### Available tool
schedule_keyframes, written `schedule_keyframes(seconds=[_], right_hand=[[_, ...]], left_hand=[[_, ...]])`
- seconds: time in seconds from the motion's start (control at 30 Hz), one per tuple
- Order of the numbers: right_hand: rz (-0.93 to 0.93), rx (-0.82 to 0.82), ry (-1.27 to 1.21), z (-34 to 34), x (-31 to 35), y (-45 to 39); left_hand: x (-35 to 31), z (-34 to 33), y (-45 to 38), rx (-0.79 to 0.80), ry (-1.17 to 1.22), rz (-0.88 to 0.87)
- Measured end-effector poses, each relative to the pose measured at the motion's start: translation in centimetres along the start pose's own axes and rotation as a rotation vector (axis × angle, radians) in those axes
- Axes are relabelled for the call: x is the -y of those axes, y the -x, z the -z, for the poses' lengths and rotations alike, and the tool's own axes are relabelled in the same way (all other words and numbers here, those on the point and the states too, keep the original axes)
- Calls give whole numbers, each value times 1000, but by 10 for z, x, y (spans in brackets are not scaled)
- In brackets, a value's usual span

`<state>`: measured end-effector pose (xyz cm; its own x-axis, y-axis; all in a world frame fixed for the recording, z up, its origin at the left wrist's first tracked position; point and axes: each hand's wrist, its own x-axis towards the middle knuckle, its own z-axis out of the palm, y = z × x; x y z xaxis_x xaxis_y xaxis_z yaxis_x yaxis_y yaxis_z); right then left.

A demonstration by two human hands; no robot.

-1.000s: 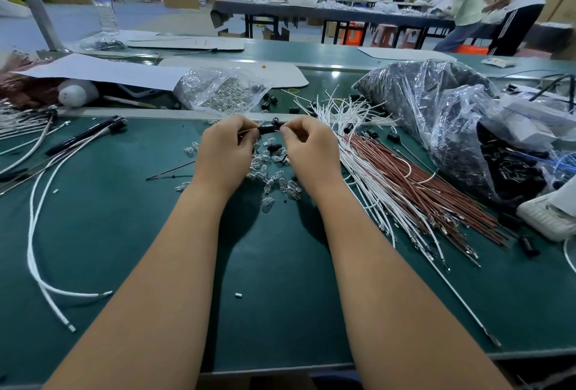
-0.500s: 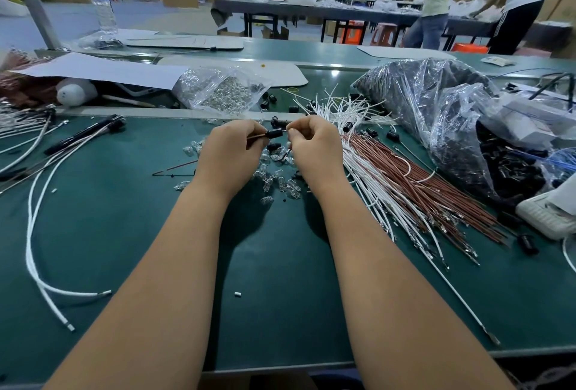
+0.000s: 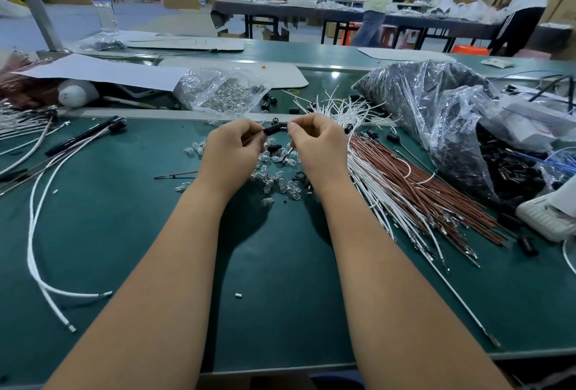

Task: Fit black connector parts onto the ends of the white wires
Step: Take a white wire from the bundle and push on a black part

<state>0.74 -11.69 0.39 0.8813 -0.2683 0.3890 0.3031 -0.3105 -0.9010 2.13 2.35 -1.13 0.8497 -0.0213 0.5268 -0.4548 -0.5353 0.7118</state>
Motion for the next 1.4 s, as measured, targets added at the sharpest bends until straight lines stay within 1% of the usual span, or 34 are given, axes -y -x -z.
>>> schedule_keyframes(seconds=[0.17, 0.33, 0.5, 0.63, 0.87, 1.1, 1.23, 1.4], right_hand=[[25, -9, 9, 0, 0, -1], [48, 28, 20, -1, -2, -1], [6, 50, -15, -1, -5, -3], [-7, 16, -41, -2, -6, -4], [23, 6, 7, -2, -6, -3], [76, 39, 10, -6, -3, 3], [94, 57, -15, -7, -3, 5], [113, 42, -56, -7, -4, 3]], left_hand=[[-2, -1, 2, 37, 7, -5], [-6, -1, 3, 51, 66, 10], [-7, -2, 2, 56, 168, 50], [-5, -3, 1, 58, 203, 68], [-3, -2, 0, 9, 190, 54], [-4, -3, 1, 12, 147, 44], [-4, -2, 0, 1, 172, 59], [-3, -2, 0, 42, 231, 71]])
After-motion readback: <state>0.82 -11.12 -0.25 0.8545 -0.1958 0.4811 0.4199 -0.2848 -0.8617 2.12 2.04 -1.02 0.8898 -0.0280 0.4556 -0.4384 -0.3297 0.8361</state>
